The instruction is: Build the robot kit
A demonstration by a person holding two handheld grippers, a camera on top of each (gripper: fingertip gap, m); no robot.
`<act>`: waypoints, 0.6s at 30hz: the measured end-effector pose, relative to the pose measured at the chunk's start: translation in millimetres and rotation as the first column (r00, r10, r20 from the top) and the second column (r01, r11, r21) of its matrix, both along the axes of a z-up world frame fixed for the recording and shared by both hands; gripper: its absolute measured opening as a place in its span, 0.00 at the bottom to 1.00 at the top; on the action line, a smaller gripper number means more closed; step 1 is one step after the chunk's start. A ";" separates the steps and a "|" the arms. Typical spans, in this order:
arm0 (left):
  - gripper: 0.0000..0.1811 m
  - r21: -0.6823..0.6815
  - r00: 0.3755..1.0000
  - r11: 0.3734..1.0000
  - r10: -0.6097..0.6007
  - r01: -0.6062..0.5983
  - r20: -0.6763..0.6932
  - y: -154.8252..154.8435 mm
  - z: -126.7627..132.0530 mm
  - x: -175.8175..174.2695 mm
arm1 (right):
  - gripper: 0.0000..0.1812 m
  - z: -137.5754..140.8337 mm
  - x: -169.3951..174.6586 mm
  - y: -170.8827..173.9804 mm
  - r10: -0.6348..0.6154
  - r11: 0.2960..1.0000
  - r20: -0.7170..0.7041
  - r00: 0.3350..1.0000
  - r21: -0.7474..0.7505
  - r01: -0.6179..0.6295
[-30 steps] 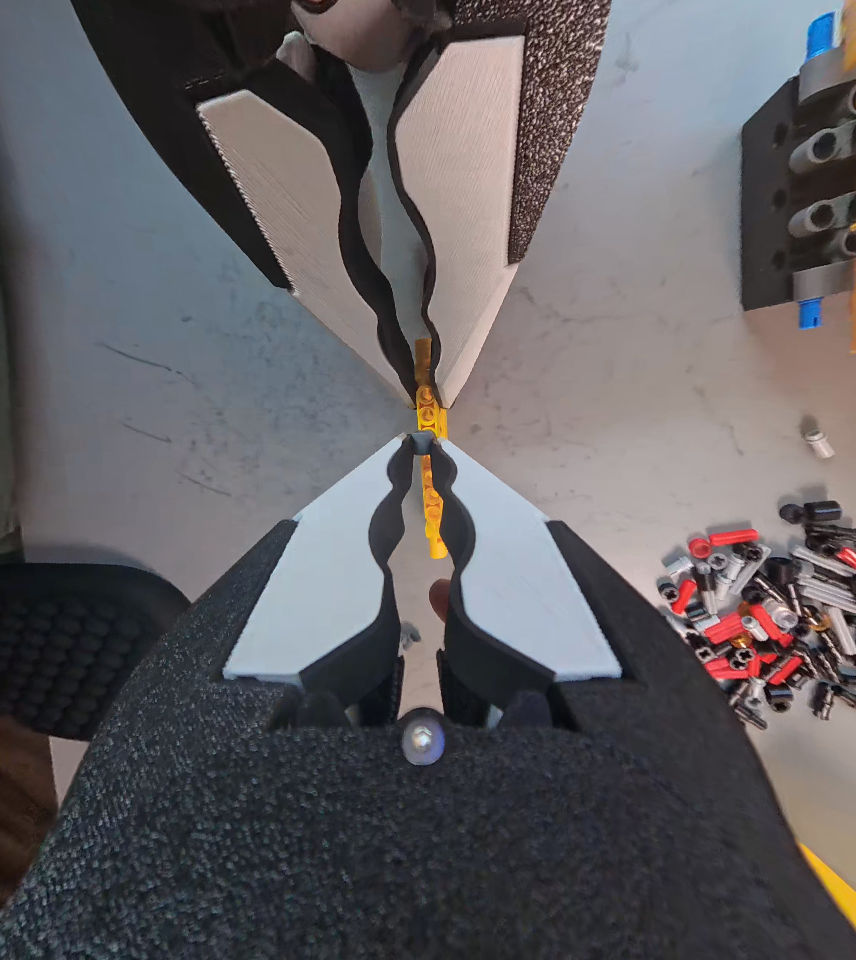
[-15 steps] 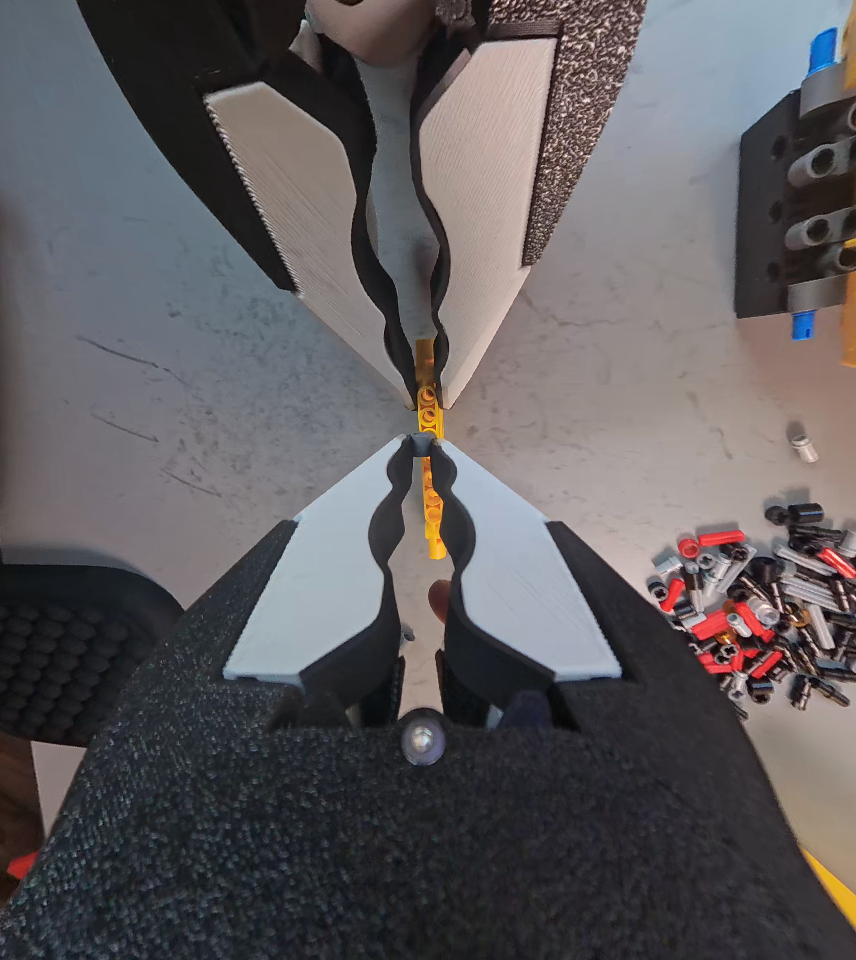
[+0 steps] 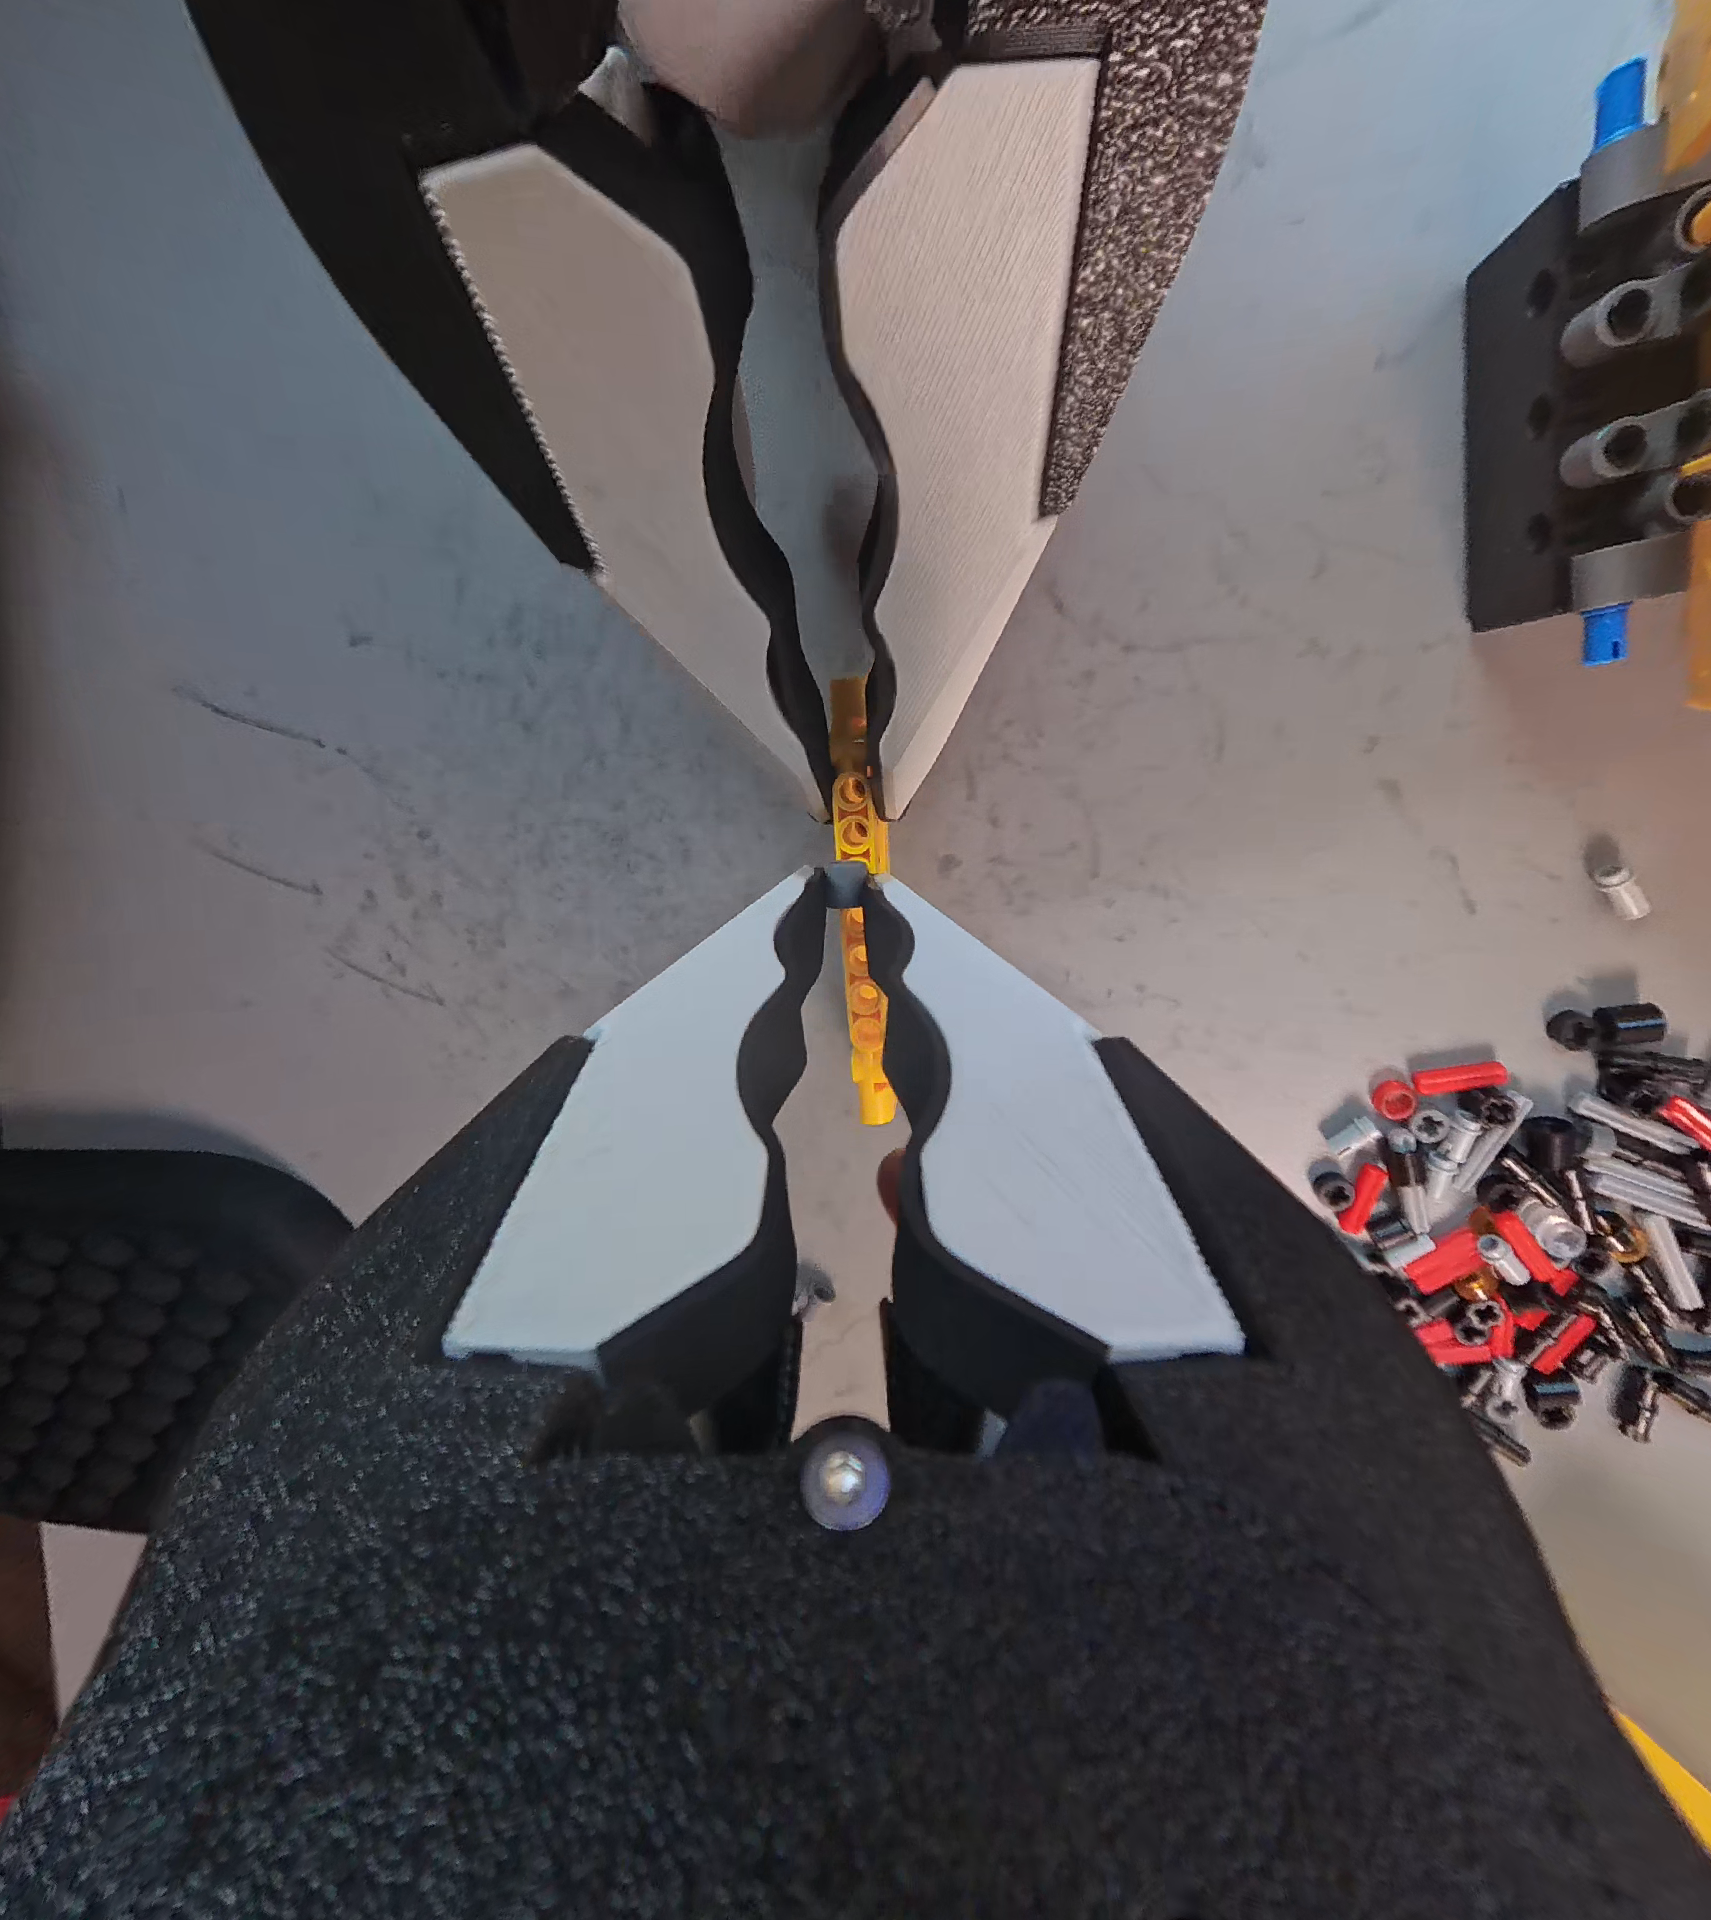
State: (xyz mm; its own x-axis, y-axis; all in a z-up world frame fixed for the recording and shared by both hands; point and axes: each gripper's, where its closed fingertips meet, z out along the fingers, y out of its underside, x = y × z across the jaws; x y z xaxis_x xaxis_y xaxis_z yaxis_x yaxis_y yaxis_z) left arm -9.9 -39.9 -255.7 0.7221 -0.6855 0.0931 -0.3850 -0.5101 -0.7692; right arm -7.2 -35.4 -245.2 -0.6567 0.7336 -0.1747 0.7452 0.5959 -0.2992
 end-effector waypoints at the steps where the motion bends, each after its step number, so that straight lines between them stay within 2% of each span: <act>1: 0.04 0.000 1.000 1.000 -0.002 0.002 0.000 -0.6 0.0 0.4 | 0.04 0.3 1.0 -0.6 0.001 1.000 -0.017 1.000 -0.005 -0.001; 6: 0.04 -0.003 1.000 1.000 -0.002 0.002 0.004 -0.5 -0.1 0.5 | 0.08 10.6 -0.6 2.0 0.007 1.000 -0.082 0.997 0.022 -0.005; 18: 0.04 -0.002 1.000 1.000 -0.006 0.006 0.002 -1.3 -0.3 1.1 | 0.03 6.4 -2.0 -1.2 0.103 0.986 -0.079 0.992 0.138 -0.091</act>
